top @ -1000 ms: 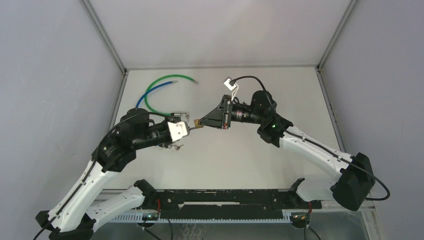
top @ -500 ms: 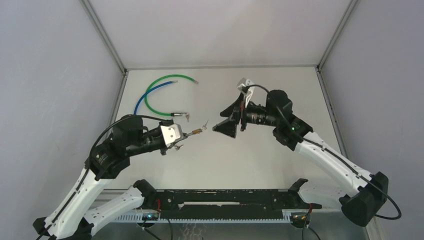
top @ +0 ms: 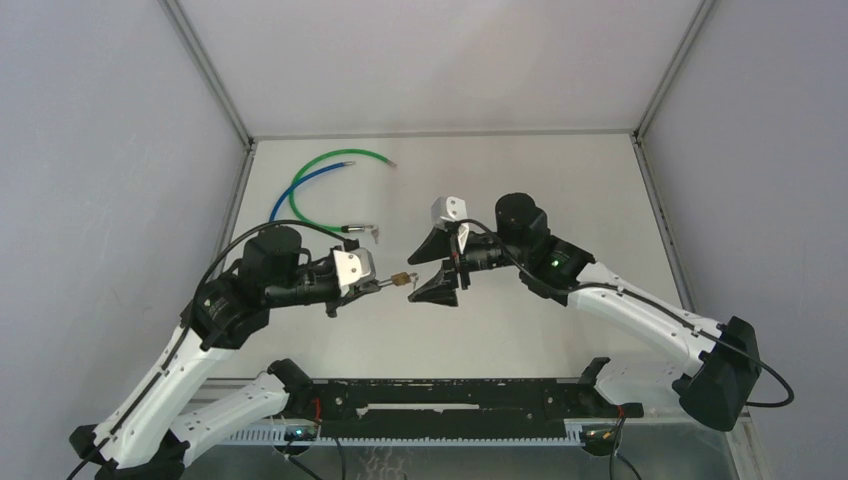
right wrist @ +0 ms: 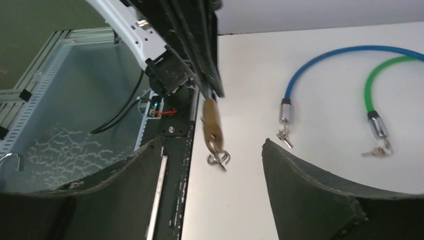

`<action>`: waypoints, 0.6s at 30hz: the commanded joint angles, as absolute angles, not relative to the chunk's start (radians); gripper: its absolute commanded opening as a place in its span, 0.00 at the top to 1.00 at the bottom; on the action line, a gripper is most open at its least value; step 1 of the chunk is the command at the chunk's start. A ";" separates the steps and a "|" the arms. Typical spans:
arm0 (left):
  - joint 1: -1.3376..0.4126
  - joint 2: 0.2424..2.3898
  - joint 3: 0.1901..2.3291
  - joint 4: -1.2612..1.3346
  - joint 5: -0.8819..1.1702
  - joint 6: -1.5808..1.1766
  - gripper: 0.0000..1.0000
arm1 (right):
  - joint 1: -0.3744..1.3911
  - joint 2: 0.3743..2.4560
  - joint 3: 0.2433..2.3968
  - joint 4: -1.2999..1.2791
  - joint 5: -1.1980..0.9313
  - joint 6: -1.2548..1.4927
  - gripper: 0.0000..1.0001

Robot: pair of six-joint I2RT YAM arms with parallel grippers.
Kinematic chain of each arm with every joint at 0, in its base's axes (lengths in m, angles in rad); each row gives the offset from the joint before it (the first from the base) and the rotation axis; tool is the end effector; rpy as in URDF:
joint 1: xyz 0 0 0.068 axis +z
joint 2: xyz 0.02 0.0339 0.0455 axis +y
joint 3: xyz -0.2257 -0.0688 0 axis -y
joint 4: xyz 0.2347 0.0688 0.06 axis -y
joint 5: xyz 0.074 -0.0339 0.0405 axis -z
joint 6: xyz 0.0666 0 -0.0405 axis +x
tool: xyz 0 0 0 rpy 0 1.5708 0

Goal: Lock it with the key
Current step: Lock the lock.

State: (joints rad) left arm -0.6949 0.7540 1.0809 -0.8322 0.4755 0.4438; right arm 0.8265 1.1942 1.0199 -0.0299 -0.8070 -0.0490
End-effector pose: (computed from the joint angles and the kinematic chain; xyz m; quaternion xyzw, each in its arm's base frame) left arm 0.1149 -0.1355 0.3357 0.5521 0.6406 -0.2631 0.4643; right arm 0.1652 0.2504 0.3174 -0.5269 0.5409 0.5019 0.4219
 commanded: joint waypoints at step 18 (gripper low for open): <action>-0.717 0.759 1.091 -0.828 0.466 0.481 1.00 | 0.901 1.264 1.086 0.007 -0.779 -0.106 0.46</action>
State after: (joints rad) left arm -0.7086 0.7670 1.0809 -0.8505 0.4706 0.4610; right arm 0.8925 1.2877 1.0378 -0.0185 -0.7921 -0.0917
